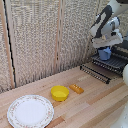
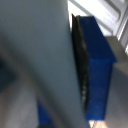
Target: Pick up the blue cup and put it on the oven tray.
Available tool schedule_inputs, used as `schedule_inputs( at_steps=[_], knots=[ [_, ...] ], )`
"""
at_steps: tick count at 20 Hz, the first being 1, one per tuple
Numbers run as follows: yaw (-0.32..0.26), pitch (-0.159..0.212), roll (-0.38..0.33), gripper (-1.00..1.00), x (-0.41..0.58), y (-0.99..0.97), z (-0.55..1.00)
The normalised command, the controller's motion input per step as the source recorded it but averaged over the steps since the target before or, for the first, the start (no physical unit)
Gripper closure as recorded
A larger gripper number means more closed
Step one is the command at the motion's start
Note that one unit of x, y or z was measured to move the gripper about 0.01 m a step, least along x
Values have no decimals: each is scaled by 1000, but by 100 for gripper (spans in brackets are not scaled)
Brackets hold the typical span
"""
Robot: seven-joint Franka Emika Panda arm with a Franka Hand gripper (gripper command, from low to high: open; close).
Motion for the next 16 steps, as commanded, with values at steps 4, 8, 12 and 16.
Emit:
schedule_inputs(
  at_steps=[4, 8, 12, 16],
  knots=[
    [-20, 17, -47, -100, 15, 29, 369],
    [-38, -16, -6, -100, 102, 6, 594],
    [-8, -3, 9, -100, 131, -34, 789],
    [0, 59, 18, -100, 182, -33, 648]
  ],
)
